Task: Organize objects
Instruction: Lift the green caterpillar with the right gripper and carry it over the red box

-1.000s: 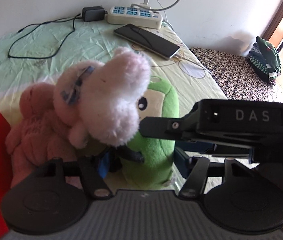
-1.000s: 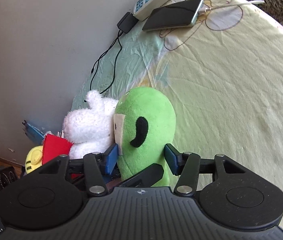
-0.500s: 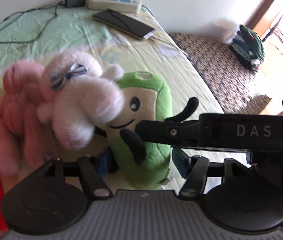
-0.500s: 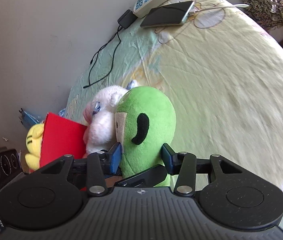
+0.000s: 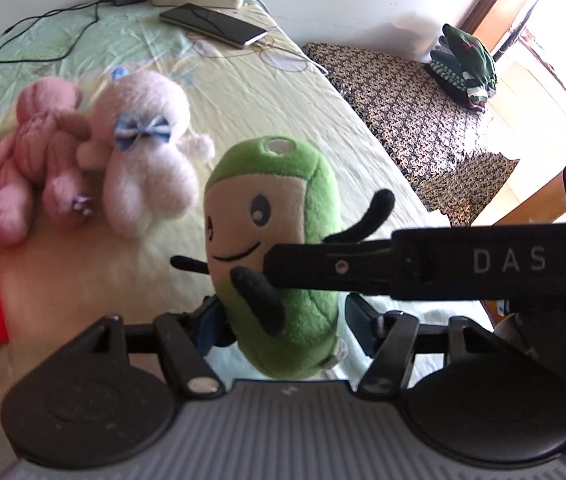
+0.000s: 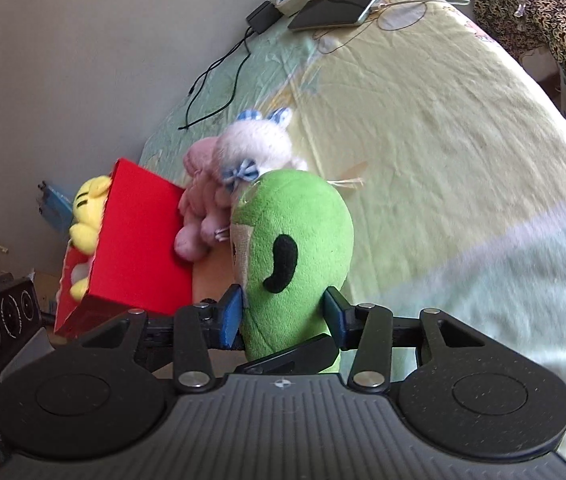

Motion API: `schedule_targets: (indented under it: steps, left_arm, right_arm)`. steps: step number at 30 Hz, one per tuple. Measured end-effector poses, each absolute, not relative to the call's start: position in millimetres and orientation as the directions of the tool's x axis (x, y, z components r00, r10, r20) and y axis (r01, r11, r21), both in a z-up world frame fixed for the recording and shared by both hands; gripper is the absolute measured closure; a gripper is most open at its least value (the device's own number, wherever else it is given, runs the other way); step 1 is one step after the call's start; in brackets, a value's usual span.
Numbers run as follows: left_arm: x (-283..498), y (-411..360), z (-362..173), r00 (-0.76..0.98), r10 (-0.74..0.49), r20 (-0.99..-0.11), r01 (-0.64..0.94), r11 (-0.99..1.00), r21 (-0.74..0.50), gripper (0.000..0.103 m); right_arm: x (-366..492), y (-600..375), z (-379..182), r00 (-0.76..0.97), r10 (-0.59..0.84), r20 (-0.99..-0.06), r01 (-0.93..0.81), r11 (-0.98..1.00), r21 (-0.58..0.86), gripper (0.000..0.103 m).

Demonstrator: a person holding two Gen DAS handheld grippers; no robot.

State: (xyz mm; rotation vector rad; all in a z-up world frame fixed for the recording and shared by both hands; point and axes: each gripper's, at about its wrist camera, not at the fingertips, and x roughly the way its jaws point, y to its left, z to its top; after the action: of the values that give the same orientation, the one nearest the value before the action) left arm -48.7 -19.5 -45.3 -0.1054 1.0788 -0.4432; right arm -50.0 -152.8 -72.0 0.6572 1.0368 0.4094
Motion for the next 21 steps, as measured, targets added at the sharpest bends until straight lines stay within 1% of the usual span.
schedule_targets:
  steps: [5,12,21]
  left_arm:
    - [-65,-8,-28,0.445,-0.377,-0.813,0.263,0.922,-0.284,0.038]
    - [-90,12,3,0.549,-0.303,-0.779,0.205,0.952,-0.226,0.038]
    - [-112,56,45,0.663,-0.246,-0.707,0.134,0.968,-0.212,0.038]
  right_arm:
    - [-57,-141,-60,0.453,0.634,-0.627,-0.056,0.722,0.690,0.056]
    - [-63,-114,-35,0.447,0.689,-0.571,-0.190,0.697,0.691,0.056]
    - [-64,-76,0,0.440,0.751,-0.493,-0.309,0.642,0.702,0.056]
